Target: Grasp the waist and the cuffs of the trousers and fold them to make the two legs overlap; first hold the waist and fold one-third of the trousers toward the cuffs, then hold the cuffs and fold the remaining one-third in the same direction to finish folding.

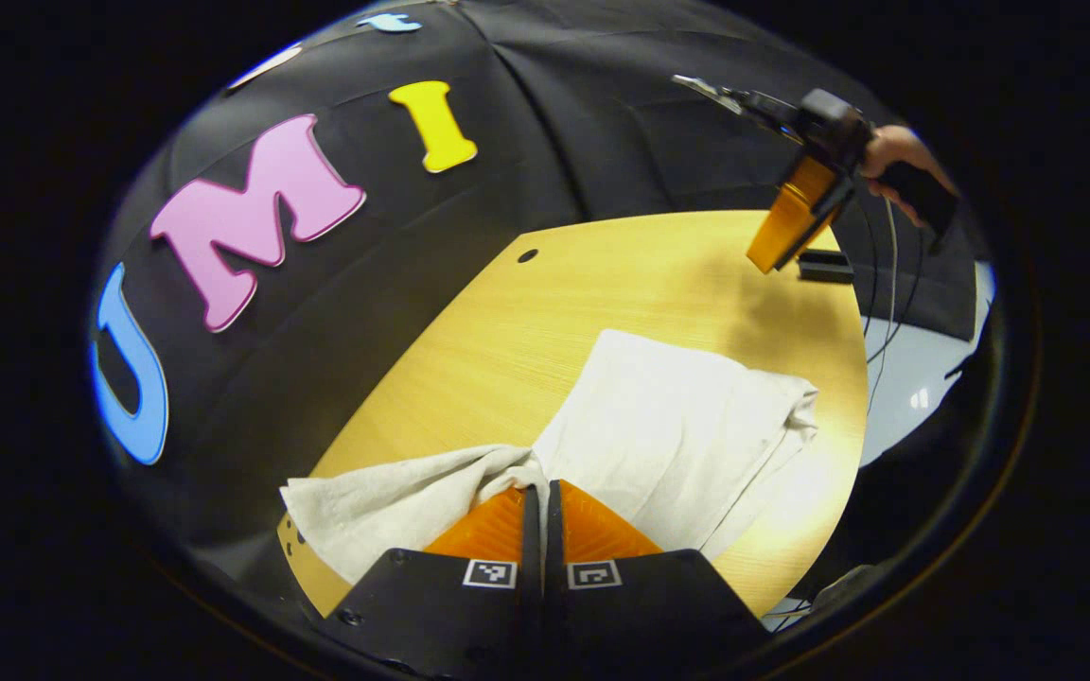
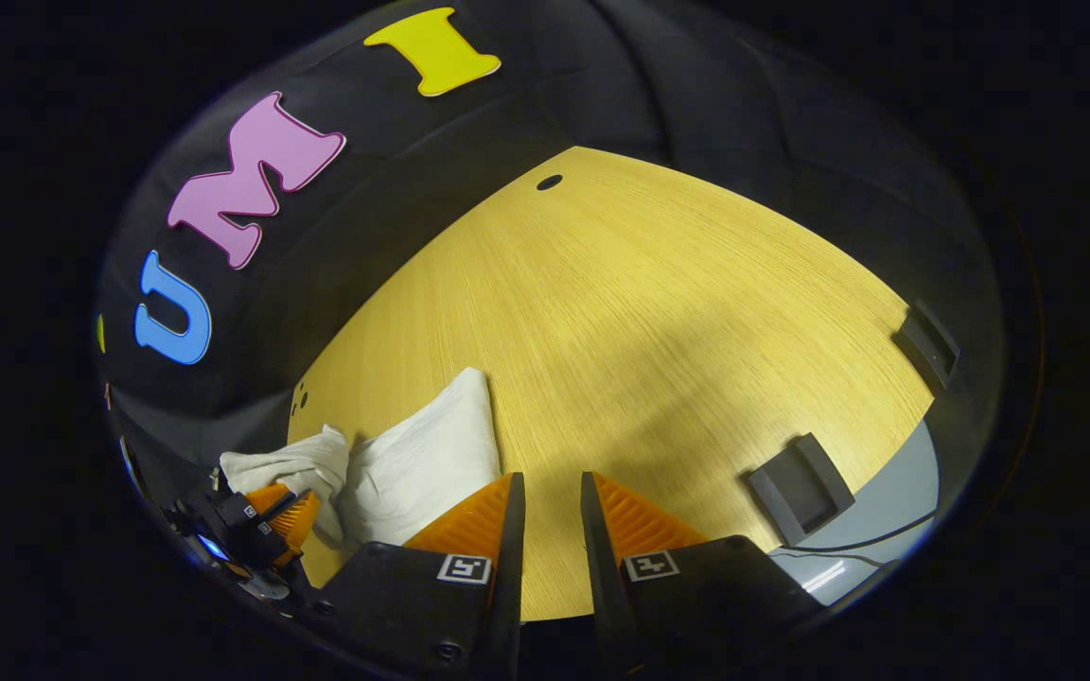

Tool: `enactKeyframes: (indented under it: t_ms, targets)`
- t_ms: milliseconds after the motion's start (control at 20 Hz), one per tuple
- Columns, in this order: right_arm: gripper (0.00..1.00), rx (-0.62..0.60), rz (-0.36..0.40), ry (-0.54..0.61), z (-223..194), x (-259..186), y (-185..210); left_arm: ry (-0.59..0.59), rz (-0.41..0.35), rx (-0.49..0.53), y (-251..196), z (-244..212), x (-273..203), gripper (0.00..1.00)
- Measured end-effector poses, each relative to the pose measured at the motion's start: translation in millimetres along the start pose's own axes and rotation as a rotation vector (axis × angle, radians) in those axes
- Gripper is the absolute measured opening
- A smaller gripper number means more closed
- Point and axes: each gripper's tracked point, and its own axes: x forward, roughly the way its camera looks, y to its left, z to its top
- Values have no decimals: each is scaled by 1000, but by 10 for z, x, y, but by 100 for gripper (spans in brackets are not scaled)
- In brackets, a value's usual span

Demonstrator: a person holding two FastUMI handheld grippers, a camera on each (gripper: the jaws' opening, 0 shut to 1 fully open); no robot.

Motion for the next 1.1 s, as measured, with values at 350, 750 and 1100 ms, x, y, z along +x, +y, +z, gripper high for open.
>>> enactKeyframes:
  t_ms: [350,750,1100]
  targets:
    - [36,34,-4,-12,2,-77,-134,71,-40,409,-290,1,-36,5]
    - [27,67,-2,-26,-57,-122,-229,125,-162,770,-572,-185,-109,6]
    - [27,103,-10,-44,-100,-145,-284,119,-255,1083,-906,-458,-354,19]
